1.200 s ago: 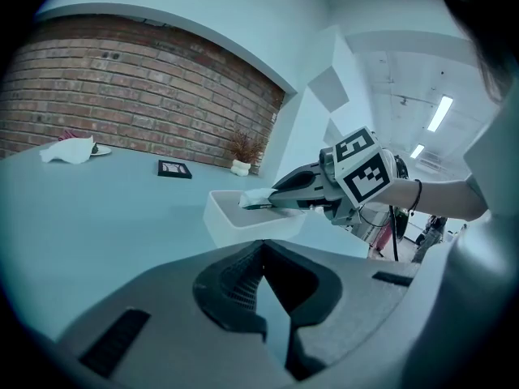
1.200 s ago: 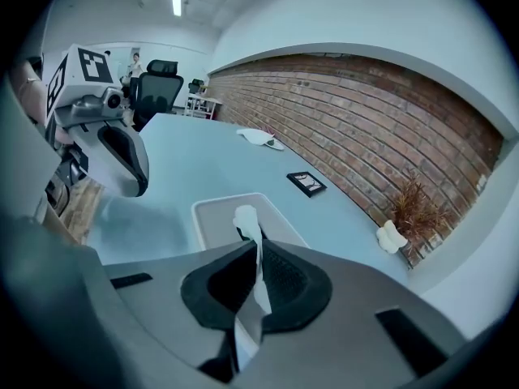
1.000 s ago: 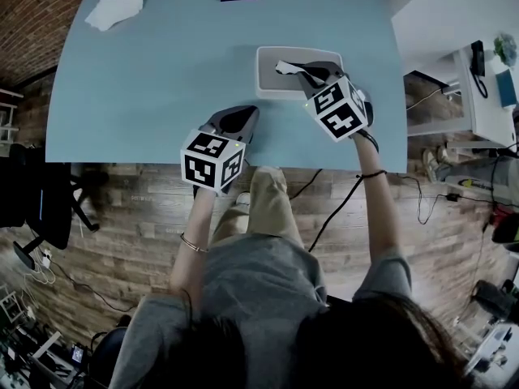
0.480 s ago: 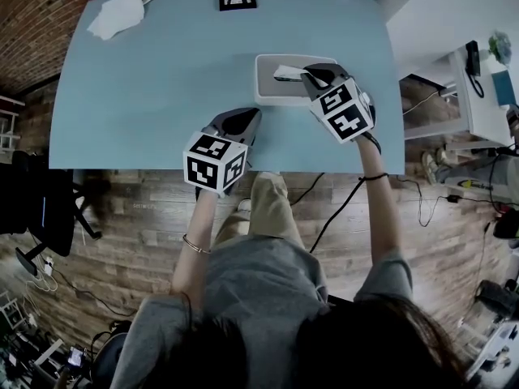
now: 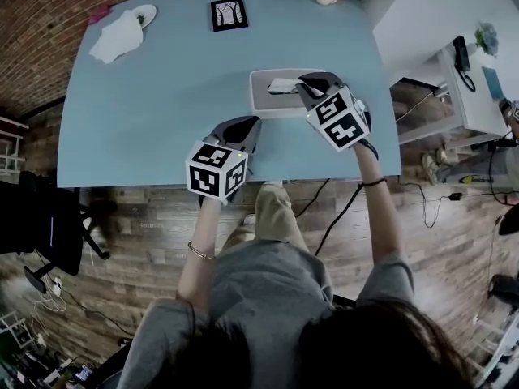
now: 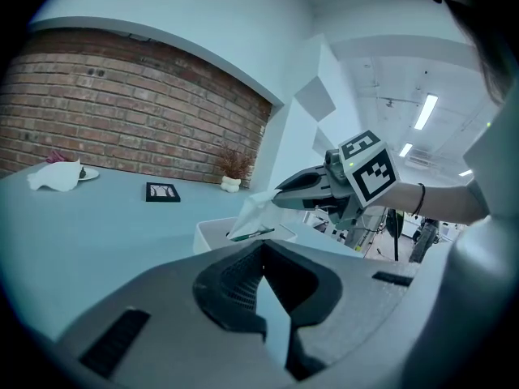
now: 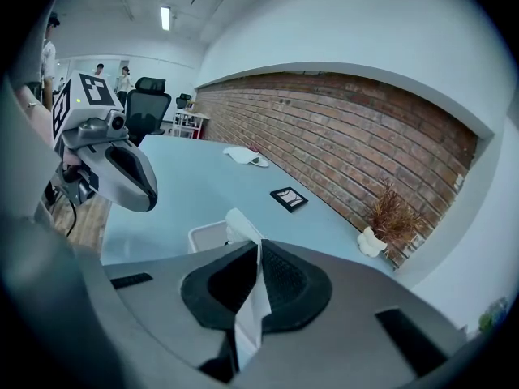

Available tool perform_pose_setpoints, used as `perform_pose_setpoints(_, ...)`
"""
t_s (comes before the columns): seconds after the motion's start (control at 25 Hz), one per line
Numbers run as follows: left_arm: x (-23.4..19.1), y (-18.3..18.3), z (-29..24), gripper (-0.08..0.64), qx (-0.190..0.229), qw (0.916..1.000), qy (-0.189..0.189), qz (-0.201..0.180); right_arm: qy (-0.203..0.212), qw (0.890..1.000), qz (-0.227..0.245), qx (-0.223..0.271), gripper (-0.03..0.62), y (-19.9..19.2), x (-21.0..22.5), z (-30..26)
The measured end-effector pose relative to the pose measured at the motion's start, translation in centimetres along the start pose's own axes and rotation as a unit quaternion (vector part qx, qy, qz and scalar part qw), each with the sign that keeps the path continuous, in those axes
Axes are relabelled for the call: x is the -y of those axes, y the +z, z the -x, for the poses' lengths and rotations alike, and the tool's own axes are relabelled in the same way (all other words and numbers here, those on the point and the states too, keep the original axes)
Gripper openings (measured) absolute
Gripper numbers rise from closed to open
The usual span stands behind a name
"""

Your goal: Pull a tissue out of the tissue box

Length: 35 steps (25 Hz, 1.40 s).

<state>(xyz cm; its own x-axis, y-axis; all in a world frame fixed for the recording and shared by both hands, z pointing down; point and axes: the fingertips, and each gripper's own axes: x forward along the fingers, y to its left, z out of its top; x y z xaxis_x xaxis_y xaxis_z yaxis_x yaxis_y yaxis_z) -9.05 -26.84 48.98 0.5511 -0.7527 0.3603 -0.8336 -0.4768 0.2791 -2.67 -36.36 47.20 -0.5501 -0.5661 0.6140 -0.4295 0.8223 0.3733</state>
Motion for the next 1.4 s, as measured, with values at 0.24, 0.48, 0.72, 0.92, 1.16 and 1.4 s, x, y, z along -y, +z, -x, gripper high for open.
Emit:
perform_pose_setpoints(0.24, 0.6, 1.1, 0.4, 0.003, 0.009, 0.9999, -0.007, -0.009, -0.009, 1.000, 0.003, 0.009, 0.003, 1.1, 0.1, 1.4)
perform_pose_setpoints(0.48, 1.4, 2.3, 0.8, 0.003, 0.018, 0.9996, -0.015, -0.019, -0.021, 1.000, 0.003, 0.020, 0.003, 2.0, 0.3, 3.1)
perform_pose_setpoints(0.72, 2.2, 2.9, 1.6, 0.003, 0.026, 0.9991, -0.019, -0.026, -0.029, 0.999, -0.005, 0.030, 0.003, 2.4, 0.0, 4.8)
perform_pose_setpoints(0.92, 2.7, 3.1, 2.4, 0.003, 0.032, 0.9988, -0.020, -0.031, -0.037, 0.998, -0.015, 0.039, 0.003, 2.5, -0.5, 6.0)
perform_pose_setpoints(1.16, 3.2, 3.1, 3.5, 0.003, 0.042, 0.9983, -0.023, -0.034, -0.054, 0.997, -0.032, 0.055, 0.003, 2.7, -1.1, 8.0)
perform_pose_setpoints(1.4, 4.0, 3.4, 4.4, 0.003, 0.047, 0.9973, -0.031, -0.046, -0.069, 0.993, -0.058, 0.074, 0.003, 2.8, -1.8, 10.0)
